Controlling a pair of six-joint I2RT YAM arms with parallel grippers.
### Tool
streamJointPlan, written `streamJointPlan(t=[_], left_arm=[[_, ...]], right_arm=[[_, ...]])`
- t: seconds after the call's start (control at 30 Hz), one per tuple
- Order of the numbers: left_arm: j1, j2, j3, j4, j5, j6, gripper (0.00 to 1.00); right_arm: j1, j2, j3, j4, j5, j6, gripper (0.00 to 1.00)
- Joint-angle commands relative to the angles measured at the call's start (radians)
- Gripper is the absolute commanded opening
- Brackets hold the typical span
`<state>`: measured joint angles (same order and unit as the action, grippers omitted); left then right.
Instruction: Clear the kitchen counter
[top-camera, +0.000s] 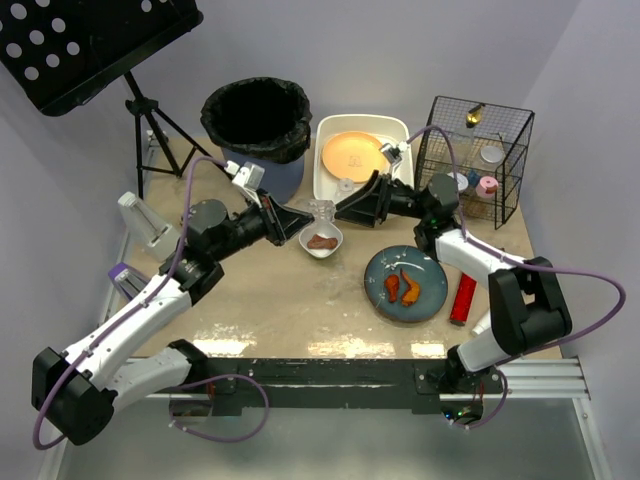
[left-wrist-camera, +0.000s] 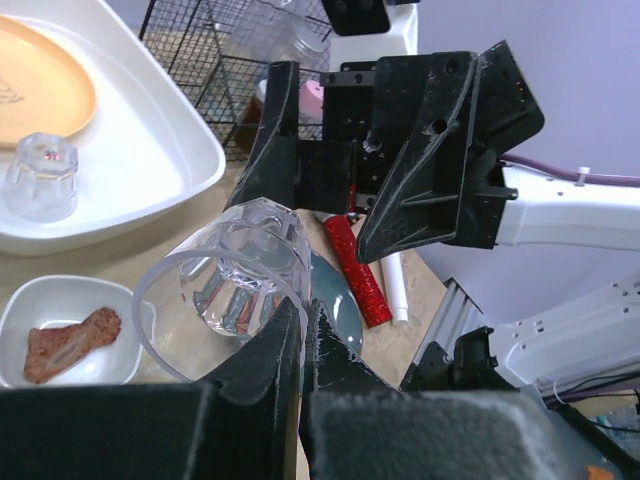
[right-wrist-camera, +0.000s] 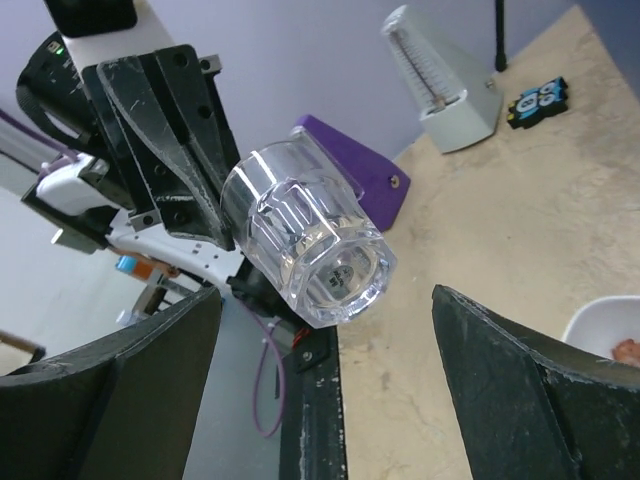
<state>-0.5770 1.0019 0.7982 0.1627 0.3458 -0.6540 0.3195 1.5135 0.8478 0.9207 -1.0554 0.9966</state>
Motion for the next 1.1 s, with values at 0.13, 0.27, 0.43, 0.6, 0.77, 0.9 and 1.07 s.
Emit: streamJointPlan(t=[0.13,0.27,0.43,0.6,0.77,0.9,1.07], left_arm=[[0.005,0.012,0.007,0.195,0.124,-0.016,0.0],[0.005,0.02,0.006,0.205,0.142,-0.015,0.0],[0.003,0.021,-0.002,0.225,0.15,-0.019,0.0],[0.003,0.032,-0.005,0.253,0.159,-0.029,0.0],[0.003,0.049,-0.008,0.273,0.177,-0.036,0.0],[0.005,0.047,-0.017,0.276,0.186,-0.035,0.0],[0.005,0.047,-0.024,0.273,0.193,-0.032,0.0]], right_arm=[[0.024,0.002,-0.001,0.214,-0.057,0.14,0.91],[0.026,0.017,-0.021,0.341,-0.064,0.227,0.89],[0.026,0.042,-0.042,0.496,-0.071,0.344,0.84],[0.026,0.048,-0.047,0.538,-0.078,0.379,0.79],[0.026,0.053,-0.052,0.595,-0.072,0.419,0.75],[0.026,0.068,-0.061,0.688,-0.06,0.49,0.77],[0.026,0.089,-0.067,0.743,-0.046,0.522,0.76]])
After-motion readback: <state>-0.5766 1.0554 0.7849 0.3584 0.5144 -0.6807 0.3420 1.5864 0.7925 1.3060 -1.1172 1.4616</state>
